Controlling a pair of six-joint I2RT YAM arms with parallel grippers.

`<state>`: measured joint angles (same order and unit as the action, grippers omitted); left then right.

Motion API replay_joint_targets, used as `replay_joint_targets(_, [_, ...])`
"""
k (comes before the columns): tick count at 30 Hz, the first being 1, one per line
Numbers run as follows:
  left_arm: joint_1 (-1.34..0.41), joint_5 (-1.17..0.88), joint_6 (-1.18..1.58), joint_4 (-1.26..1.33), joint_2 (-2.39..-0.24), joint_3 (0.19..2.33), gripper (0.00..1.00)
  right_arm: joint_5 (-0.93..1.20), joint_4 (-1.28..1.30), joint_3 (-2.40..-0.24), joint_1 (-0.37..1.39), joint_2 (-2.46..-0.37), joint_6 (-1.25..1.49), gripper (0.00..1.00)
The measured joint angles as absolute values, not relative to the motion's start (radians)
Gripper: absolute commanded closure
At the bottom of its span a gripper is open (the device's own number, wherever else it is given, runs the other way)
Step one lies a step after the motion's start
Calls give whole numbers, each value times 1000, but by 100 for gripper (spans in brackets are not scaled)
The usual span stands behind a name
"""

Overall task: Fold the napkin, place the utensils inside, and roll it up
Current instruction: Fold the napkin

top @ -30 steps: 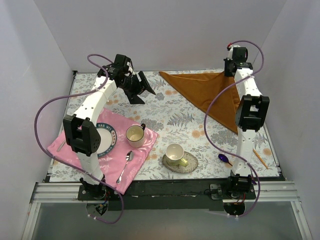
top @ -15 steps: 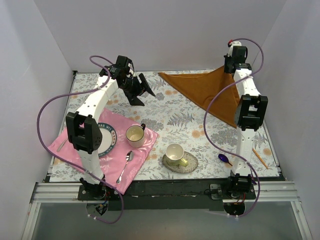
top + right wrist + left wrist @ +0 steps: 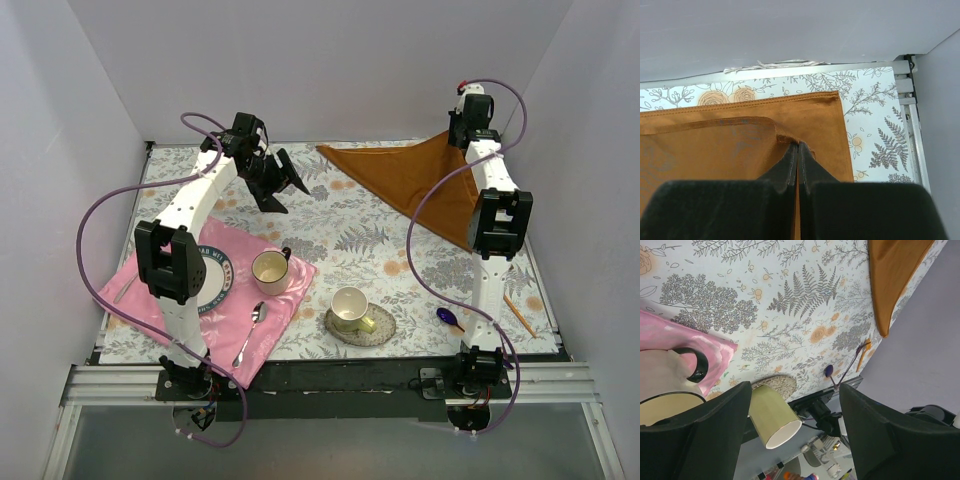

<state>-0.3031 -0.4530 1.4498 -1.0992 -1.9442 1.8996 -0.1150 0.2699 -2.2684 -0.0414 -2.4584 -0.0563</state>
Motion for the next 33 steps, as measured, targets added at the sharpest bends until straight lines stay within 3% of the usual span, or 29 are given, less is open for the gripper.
replay_joint_targets(26, [-303,-453,1452,-1099,-1951,1901,30,-131,207,-2270,-80,-2550,-25,99])
replay_joint_targets(32, [-303,-454,1455,-1096,-1959,1901,29,-174,182,-2278,-80,-2560,-32,74])
replay_joint_targets(33, [-303,-454,1456,-1091,-1959,1900,29,-184,181,-2292,-80,-2569,-32,59])
